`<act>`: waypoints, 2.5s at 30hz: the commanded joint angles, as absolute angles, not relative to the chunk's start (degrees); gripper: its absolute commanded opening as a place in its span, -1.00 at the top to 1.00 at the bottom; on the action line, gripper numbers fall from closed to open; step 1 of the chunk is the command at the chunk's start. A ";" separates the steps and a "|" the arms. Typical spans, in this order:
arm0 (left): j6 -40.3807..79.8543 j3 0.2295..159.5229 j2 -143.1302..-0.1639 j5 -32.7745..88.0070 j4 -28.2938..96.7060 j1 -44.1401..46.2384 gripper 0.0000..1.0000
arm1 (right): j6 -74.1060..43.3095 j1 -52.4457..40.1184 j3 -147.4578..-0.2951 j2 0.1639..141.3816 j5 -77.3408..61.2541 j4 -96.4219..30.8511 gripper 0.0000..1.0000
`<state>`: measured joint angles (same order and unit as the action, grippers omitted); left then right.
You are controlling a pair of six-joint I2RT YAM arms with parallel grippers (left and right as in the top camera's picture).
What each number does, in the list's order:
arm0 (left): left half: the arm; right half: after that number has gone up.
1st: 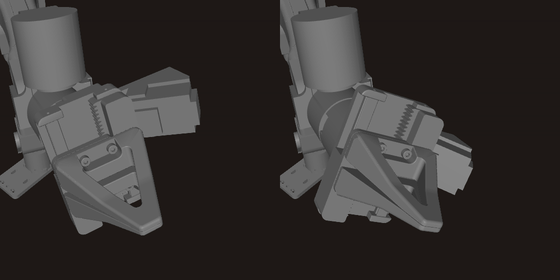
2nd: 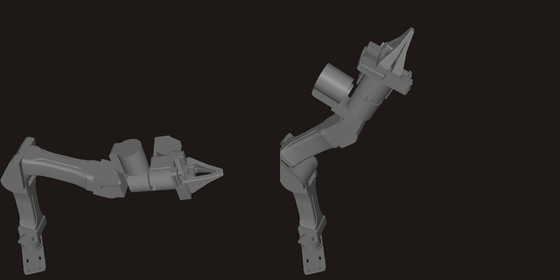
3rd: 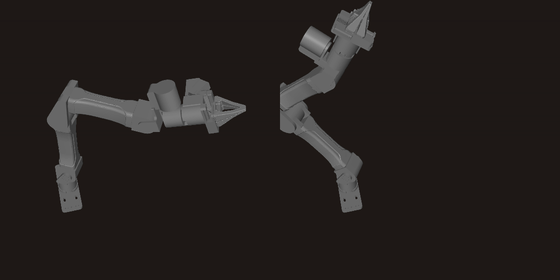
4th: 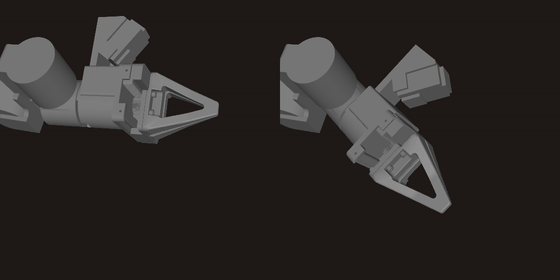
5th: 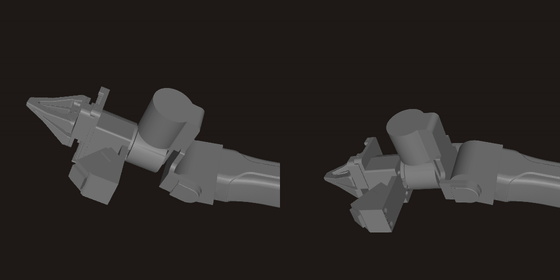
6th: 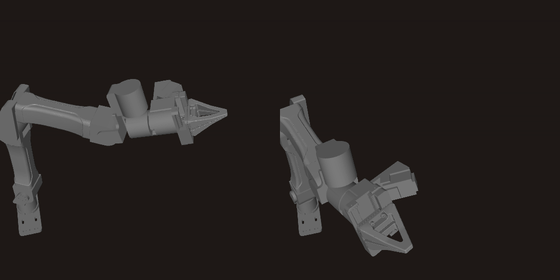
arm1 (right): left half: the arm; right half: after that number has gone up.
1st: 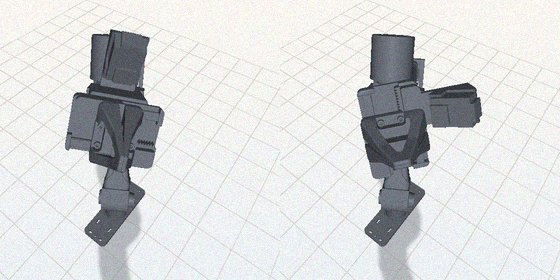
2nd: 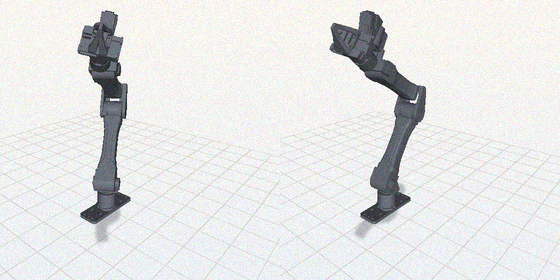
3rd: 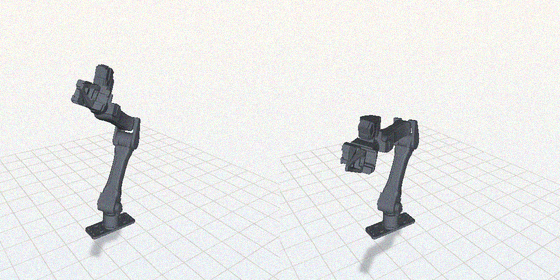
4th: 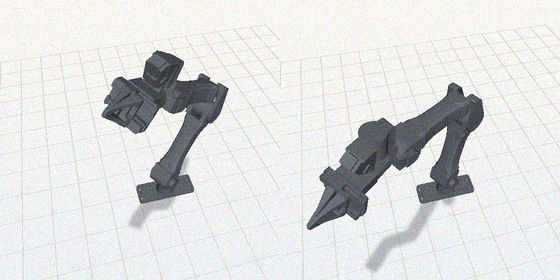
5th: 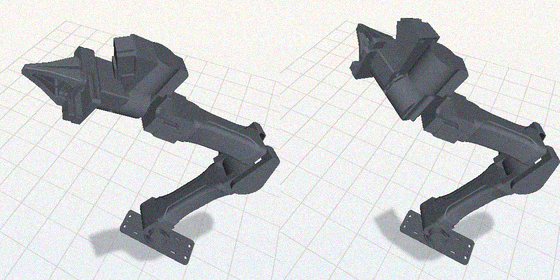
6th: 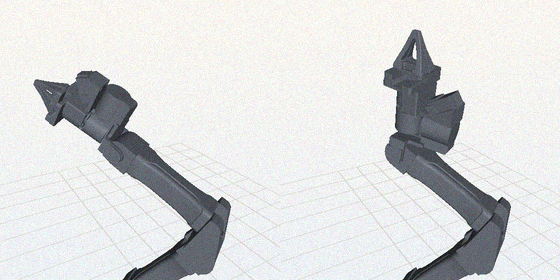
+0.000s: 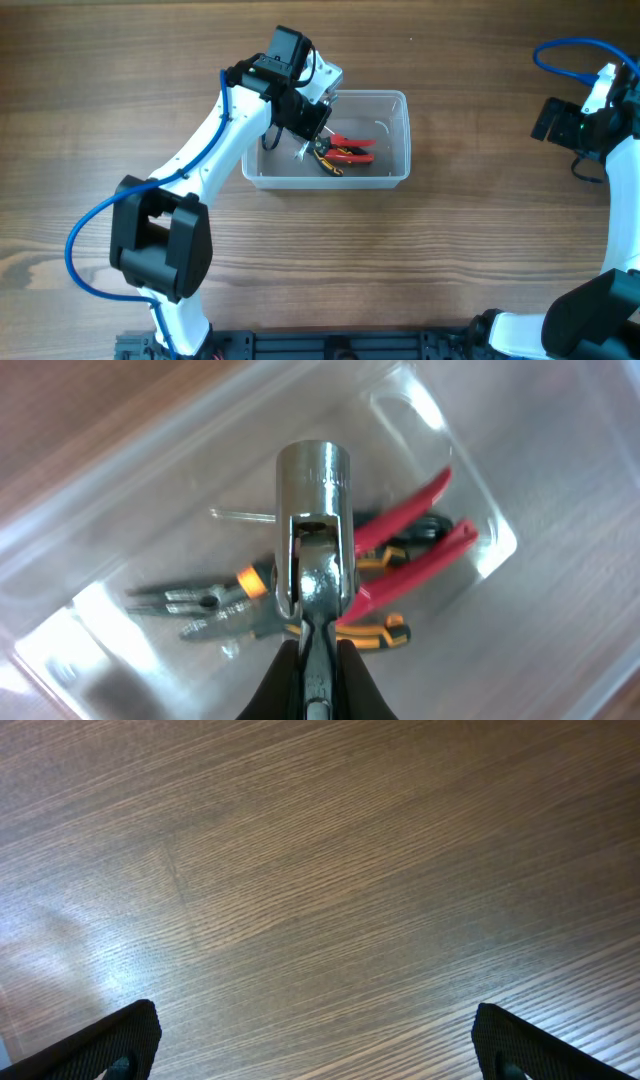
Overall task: Pack container
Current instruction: 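Lift the wrench and carry it right into the container, release, then raise the left gripper out of the container and move left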
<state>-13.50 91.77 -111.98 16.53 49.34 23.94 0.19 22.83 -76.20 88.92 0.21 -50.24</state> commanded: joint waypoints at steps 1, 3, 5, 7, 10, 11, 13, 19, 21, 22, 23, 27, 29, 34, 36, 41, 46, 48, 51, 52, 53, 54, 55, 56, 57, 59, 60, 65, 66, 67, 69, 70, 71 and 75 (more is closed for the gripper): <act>-14.81 92.14 -112.77 18.63 51.35 24.27 0.92 | -0.56 23.00 -76.12 88.92 -0.08 -50.11 -0.99; -14.81 92.14 -112.77 18.63 51.92 24.27 0.92 | -0.56 23.00 -76.12 88.92 -0.08 -50.11 -0.99; -14.81 92.03 -112.79 18.63 52.21 24.27 0.92 | -0.56 23.00 -76.12 88.92 -0.08 -50.11 -1.00; -14.83 91.55 -112.79 18.61 52.18 24.27 0.91 | -0.56 23.00 -76.12 88.92 -0.08 -50.11 -1.00; -14.83 90.32 -112.86 18.59 51.81 24.27 0.91 | -0.56 23.00 -76.12 88.92 -0.08 -50.11 -0.99; -14.85 90.06 -112.99 18.59 51.72 24.27 0.91 | -0.56 23.00 -76.12 88.92 -0.08 -50.11 -0.99; -14.83 90.00 -113.19 18.59 51.64 24.27 0.88 | -0.54 23.00 -76.12 88.92 -0.08 -50.11 -0.99; -14.81 90.00 -113.21 17.93 50.61 24.27 0.78 | -0.56 23.00 -76.12 88.92 -0.05 -50.11 -0.99; -14.81 90.00 -113.21 17.96 50.28 24.27 0.74 | -0.58 23.00 -76.12 88.92 -0.08 -50.11 -0.99; -14.81 90.00 -113.21 17.96 50.09 24.27 0.70 | -0.54 23.00 -76.12 88.92 -0.08 -50.11 -1.00; -14.81 90.00 -113.21 17.96 49.91 24.27 0.67 | -0.56 23.00 -76.12 88.92 -0.08 -50.11 -1.00; -14.81 90.00 -113.21 17.93 49.47 24.27 0.63 | -0.54 23.00 -76.12 88.92 -0.08 -50.11 -0.99; -14.81 90.00 -113.21 17.69 49.50 24.27 0.62 | -0.56 23.00 -76.12 88.92 -0.08 -50.11 -1.00; -14.76 90.02 -113.03 16.45 47.11 24.21 0.56 | -0.56 23.00 -76.12 88.92 -0.08 -50.11 -0.99; -14.46 90.78 -112.31 16.47 44.71 24.10 0.38 | -0.58 23.00 -76.12 88.92 -0.08 -50.11 -1.00; -13.87 98.04 -109.06 16.19 44.16 22.57 -0.57 | -0.56 23.00 -76.12 88.92 -0.08 -50.11 -1.00; -9.72 102.10 -103.37 8.27 45.74 18.74 -0.99 | -0.56 23.00 -76.12 88.92 -0.08 -50.11 -0.99; -8.40 102.10 -100.99 6.11 47.13 17.06 -1.00 | -0.56 23.00 -76.12 88.92 -0.08 -50.11 -0.99; -4.80 102.10 -96.66 3.09 49.95 13.56 -1.00 | -0.54 23.00 -76.12 88.92 -0.08 -50.11 -0.99; -3.64 102.10 -95.22 2.48 51.05 12.25 -0.99 | -0.56 23.00 -76.12 88.92 -0.08 -50.11 -0.99; -2.28 102.10 -93.86 1.91 52.31 10.76 -1.00 | -0.56 23.00 -76.12 88.92 -0.08 -50.11 -0.99; -0.95 102.10 -92.40 1.76 53.93 8.93 -0.99 | -0.54 23.00 -76.12 88.92 -0.08 -50.11 -0.99; -0.10 102.10 -91.50 1.83 55.44 7.33 -1.00 | -0.54 23.00 -76.12 88.92 -0.08 -50.11 -1.00; 0.67 102.10 -90.89 1.83 57.25 5.78 -0.99 | -0.56 23.00 -76.12 88.92 -0.08 -50.11 -0.99; 0.97 102.10 -90.74 1.80 59.53 4.38 -1.00 | -0.54 23.00 -76.12 88.92 -0.08 -50.11 -1.00; 1.48 102.02 -90.89 1.78 64.71 1.87 -1.00 | -0.56 23.00 -76.12 88.92 -0.08 -50.11 -1.00; 2.70 101.86 -91.35 1.61 67.09 0.78 -1.00 | -0.51 23.00 -76.12 88.92 -0.05 -50.11 -0.99; 5.43 99.94 -93.47 1.34 72.53 -2.55 -0.99 | -0.56 23.00 -76.12 88.92 -0.08 -50.11 -0.99; 5.45 99.18 -93.84 1.37 72.55 -2.81 -0.99 | -0.56 23.00 -76.12 88.92 -0.08 -50.11 -0.99; 5.45 98.43 -94.30 1.21 72.49 -2.96 -1.00 | -0.56 23.00 -76.12 88.92 -0.08 -50.11 -0.99; 5.93 97.14 -95.53 -0.58 72.49 -3.01 -1.00 | -0.54 23.00 -76.12 88.92 -0.08 -50.11 -0.99; 7.03 96.38 -96.40 -2.11 72.40 -3.01 -0.99 | -0.54 23.00 -76.12 88.92 -0.05 -50.11 -1.00; 7.22 95.46 -97.58 -2.15 71.99 -3.01 -0.99 | -0.56 23.00 -76.12 88.92 -0.08 -50.11 -0.99; 7.97 94.54 -101.01 2.50 71.22 -3.01 -1.00 | -0.56 23.00 -76.12 88.92 -0.08 -50.11 -1.00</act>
<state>5.76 95.83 -97.54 -0.14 71.64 -2.74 0.19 22.83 -76.20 88.92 0.21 -50.24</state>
